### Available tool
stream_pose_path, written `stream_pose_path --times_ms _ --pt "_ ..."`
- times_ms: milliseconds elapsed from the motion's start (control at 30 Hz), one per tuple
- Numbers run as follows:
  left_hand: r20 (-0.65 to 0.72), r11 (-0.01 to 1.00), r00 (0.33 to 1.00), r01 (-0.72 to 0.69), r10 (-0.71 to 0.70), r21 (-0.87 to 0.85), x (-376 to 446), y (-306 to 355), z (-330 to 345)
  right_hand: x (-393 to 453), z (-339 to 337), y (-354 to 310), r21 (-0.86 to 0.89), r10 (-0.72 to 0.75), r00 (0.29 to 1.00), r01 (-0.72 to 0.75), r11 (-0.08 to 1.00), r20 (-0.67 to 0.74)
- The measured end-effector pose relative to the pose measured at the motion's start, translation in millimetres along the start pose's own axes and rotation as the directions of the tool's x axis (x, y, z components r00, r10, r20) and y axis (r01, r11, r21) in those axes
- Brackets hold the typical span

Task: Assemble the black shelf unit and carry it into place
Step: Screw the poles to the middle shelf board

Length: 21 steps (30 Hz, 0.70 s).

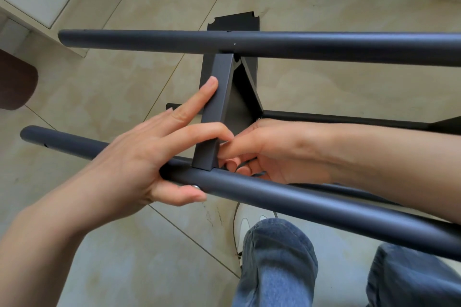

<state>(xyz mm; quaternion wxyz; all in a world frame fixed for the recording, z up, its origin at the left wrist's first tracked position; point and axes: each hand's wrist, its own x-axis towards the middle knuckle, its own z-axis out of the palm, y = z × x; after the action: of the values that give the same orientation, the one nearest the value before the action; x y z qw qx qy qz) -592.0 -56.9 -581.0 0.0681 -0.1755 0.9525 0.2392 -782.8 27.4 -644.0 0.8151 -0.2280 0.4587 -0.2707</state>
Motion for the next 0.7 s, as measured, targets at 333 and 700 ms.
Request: stream_pose_path --times_ms 333,700 --pt "-0.035 1.0 0.999 0.015 -0.015 0.009 -2 0 2 1 3 4 0.014 -0.01 1.0 0.011 1.0 -0.009" --pt "-0.062 0.999 0.998 0.012 -0.014 -0.03 -2 -4 4 0 -5 5 0.027 -0.024 0.998 0.022 0.999 0.065"
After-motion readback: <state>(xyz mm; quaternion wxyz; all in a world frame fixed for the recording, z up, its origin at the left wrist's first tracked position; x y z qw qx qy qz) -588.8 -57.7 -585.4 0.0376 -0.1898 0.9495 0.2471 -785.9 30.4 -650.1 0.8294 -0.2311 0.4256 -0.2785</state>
